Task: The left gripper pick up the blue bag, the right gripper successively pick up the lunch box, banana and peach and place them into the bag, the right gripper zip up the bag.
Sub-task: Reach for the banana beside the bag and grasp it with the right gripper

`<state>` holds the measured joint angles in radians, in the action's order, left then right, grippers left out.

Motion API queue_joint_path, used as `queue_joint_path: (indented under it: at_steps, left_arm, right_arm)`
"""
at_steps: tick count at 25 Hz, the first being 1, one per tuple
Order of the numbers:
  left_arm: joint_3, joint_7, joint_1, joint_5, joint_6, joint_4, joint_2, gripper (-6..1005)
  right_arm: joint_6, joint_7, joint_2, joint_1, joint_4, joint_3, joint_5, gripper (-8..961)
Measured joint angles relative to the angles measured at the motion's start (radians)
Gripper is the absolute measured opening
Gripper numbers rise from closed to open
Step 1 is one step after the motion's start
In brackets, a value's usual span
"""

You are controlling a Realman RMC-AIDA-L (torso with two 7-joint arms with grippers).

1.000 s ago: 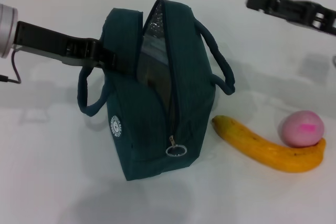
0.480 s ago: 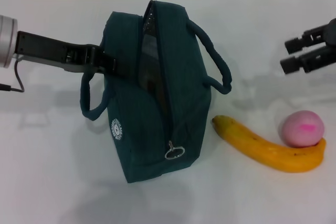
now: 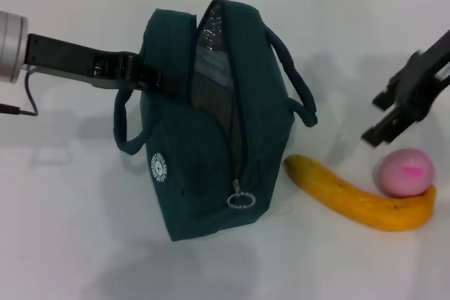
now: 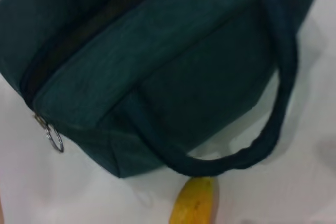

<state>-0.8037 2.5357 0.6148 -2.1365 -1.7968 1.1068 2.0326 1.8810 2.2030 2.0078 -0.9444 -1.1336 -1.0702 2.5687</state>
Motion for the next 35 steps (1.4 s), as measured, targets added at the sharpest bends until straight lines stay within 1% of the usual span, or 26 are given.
queue_joint_path:
  at_steps: [1, 2, 4, 6, 10, 20, 25, 32, 35]
  left_arm:
    - [0.0, 0.0, 0.001, 0.002, 0.003, 0.0, 0.0, 34]
    - [0.0, 0.0, 0.002, 0.003, 0.006, 0.0, 0.0, 34]
    - [0.0, 0.0, 0.003, 0.005, 0.012, -0.004, 0.0, 33]
    - [0.0, -0.001, 0.003, 0.008, 0.013, -0.019, 0.0, 33]
    - [0.0, -0.003, 0.005, 0.01, 0.017, -0.036, -0.003, 33]
    - [0.0, 0.001, 0.018, 0.011, 0.025, -0.038, -0.004, 34]
    - [0.0, 0.0, 0.024, 0.011, 0.025, -0.039, -0.003, 34]
    - [-0.002, -0.002, 0.026, 0.011, 0.025, -0.039, -0.002, 34]
    - [-0.002, -0.002, 0.025, 0.011, 0.025, -0.039, -0.001, 33]
  right_arm:
    - [-0.016, 0.015, 0.009, -0.008, 0.011, -0.045, 0.014, 753]
    - [-0.025, 0.024, 0.011, -0.01, 0.015, -0.068, 0.014, 753]
    - [-0.066, 0.062, 0.013, -0.012, 0.024, -0.165, 0.012, 752]
    - [-0.105, 0.084, 0.015, -0.009, 0.028, -0.24, 0.012, 752]
    - [-0.167, 0.101, 0.019, -0.007, 0.068, -0.341, -0.013, 751]
    - [-0.24, 0.107, 0.02, -0.01, 0.153, -0.424, -0.126, 738]
    - [-0.252, 0.109, 0.02, -0.02, 0.205, -0.453, -0.165, 729]
    - [-0.282, 0.122, 0.02, -0.022, 0.223, -0.5, -0.179, 715]
    - [-0.287, 0.122, 0.02, -0.023, 0.228, -0.501, -0.179, 709]
